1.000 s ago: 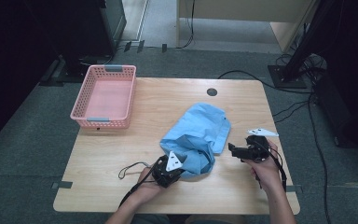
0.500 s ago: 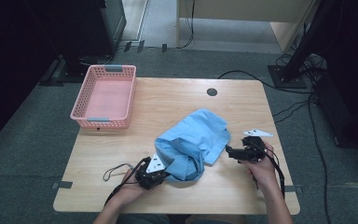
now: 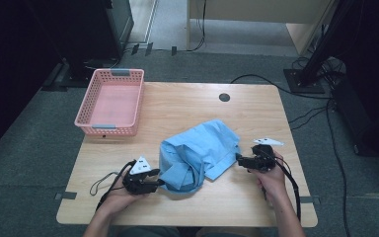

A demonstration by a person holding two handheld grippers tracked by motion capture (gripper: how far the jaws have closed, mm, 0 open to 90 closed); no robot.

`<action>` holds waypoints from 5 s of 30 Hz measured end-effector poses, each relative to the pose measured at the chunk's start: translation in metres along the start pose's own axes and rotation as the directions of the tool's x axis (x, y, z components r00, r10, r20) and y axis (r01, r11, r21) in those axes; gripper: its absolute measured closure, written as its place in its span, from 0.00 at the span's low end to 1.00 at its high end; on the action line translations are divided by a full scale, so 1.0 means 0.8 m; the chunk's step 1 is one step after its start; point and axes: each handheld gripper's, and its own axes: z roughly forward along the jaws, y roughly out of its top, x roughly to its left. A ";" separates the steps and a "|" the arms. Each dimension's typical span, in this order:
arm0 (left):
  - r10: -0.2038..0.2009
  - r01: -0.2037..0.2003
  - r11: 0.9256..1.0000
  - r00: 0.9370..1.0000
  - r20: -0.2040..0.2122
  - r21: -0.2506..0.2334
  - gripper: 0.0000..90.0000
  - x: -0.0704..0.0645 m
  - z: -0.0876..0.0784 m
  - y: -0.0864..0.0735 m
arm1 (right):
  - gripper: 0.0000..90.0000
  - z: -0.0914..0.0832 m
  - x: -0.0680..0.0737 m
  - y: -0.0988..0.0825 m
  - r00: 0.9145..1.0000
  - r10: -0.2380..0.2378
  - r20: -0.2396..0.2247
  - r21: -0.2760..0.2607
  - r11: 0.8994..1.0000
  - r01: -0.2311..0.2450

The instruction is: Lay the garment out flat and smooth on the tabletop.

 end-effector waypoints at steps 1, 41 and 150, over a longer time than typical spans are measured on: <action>-0.026 0.025 1.000 1.000 -0.012 -0.015 0.55 0.009 -0.008 -0.002 | 0.20 0.002 0.000 0.000 1.000 0.004 -0.004 0.000 1.000 -0.004; -0.145 0.139 0.981 0.989 -0.035 -0.135 0.33 0.071 -0.082 -0.022 | 0.95 -0.002 0.009 -0.001 0.988 -0.022 -0.154 -0.083 0.997 0.010; 0.138 -0.167 0.976 0.970 -0.201 -0.137 0.34 -0.106 0.085 0.112 | 0.97 -0.053 0.045 0.008 0.954 0.085 -0.287 -0.300 0.938 -0.174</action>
